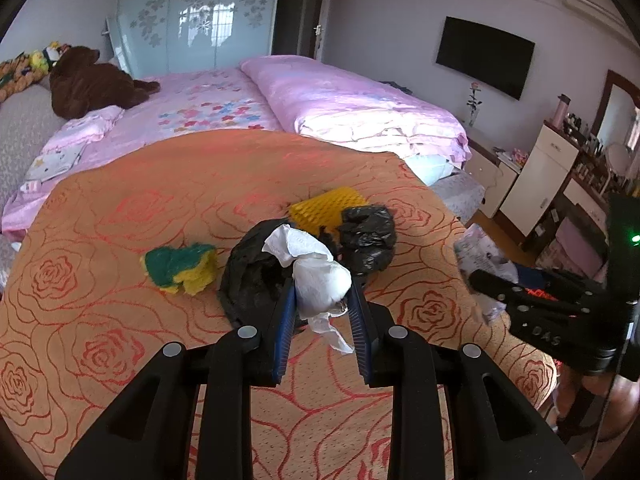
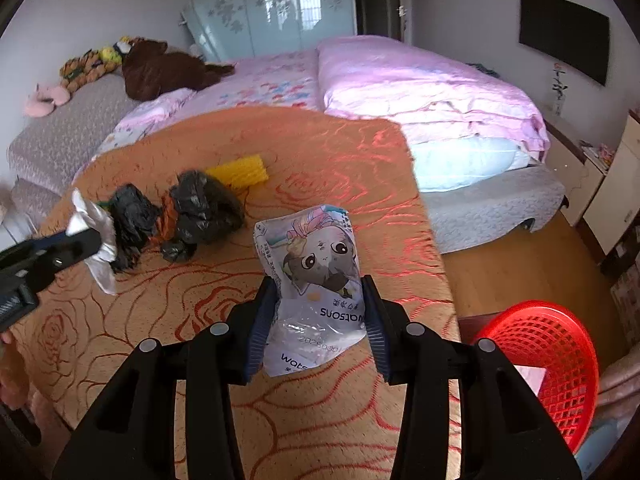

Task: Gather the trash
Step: 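Carry the white cloth and printed plastic bag over the wastebasket with both tools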

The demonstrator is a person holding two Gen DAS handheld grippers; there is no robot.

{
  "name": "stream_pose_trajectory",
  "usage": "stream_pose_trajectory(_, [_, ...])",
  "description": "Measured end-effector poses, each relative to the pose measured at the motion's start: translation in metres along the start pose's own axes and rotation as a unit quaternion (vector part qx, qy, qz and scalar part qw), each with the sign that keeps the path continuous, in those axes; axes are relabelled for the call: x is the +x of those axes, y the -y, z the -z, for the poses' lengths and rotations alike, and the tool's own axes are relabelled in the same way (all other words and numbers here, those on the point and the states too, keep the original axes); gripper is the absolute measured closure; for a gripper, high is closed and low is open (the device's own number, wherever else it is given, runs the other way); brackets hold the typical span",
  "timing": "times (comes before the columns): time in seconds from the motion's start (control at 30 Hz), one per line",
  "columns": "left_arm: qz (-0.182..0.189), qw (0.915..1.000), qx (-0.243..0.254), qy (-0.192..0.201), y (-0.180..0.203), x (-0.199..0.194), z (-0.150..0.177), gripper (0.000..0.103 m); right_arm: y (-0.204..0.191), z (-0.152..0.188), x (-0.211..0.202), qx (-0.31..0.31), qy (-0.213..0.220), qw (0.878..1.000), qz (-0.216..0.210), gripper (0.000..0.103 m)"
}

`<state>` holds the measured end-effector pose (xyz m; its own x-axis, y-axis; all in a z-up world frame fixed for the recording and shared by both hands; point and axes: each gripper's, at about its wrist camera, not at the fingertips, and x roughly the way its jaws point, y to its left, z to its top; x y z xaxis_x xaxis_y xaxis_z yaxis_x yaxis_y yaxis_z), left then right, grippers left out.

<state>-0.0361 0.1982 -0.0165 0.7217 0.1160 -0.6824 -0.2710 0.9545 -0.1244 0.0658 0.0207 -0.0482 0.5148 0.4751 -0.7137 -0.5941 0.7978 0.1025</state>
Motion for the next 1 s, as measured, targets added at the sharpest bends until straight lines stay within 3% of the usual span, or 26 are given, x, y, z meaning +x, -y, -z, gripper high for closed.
stream_pose_trajectory(0.57, [0.009, 0.9989, 0.043, 0.013, 0.034, -0.001, -0.017, 0.078, 0.021, -0.010, -0.048, 0.026, 0.051, 0.998, 0.033, 0.061])
stream_pose_trajectory(1.0, [0.026, 0.9958, 0.086, 0.017, 0.074, 0.004, -0.029, 0.078, 0.054, -0.008, -0.070, 0.056, 0.067, 0.994, 0.067, 0.061])
